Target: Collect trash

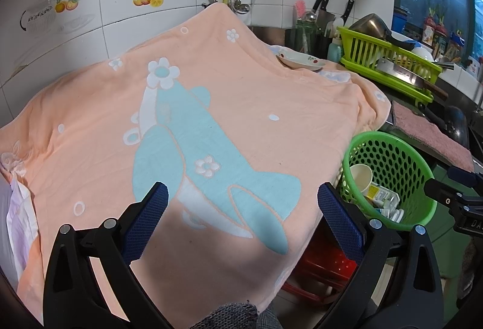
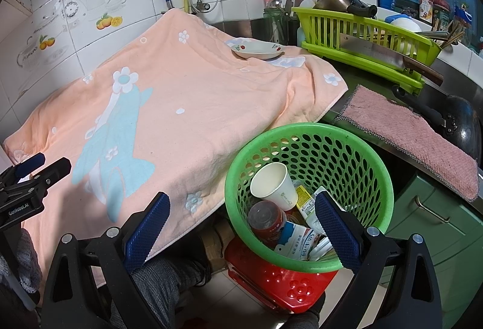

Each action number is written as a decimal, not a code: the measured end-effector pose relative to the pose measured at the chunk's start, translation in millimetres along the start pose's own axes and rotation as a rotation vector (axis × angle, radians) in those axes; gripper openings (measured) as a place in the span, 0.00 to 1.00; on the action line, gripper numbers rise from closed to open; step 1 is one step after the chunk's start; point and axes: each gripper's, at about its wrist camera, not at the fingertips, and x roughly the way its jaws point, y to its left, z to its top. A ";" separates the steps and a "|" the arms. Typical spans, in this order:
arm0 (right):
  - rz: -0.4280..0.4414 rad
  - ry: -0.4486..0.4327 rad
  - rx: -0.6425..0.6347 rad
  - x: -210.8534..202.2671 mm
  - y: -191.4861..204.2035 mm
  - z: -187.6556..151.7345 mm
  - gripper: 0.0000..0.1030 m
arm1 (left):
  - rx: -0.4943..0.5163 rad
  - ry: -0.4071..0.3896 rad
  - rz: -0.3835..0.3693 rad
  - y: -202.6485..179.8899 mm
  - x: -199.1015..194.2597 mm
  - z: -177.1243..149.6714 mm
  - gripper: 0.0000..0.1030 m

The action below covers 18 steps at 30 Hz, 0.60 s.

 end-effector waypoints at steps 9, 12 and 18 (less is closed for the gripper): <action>0.000 0.000 0.001 0.4 1.0 -0.1 0.91 | 0.001 0.002 0.000 -0.6 0.3 0.5 0.95; 0.001 0.000 0.001 0.5 0.6 -0.1 0.91 | 0.001 0.001 0.000 -0.6 0.4 0.2 0.95; 0.004 0.003 -0.001 2.1 3.2 -2.2 0.91 | -0.002 -0.006 0.004 -0.2 0.6 -0.8 0.95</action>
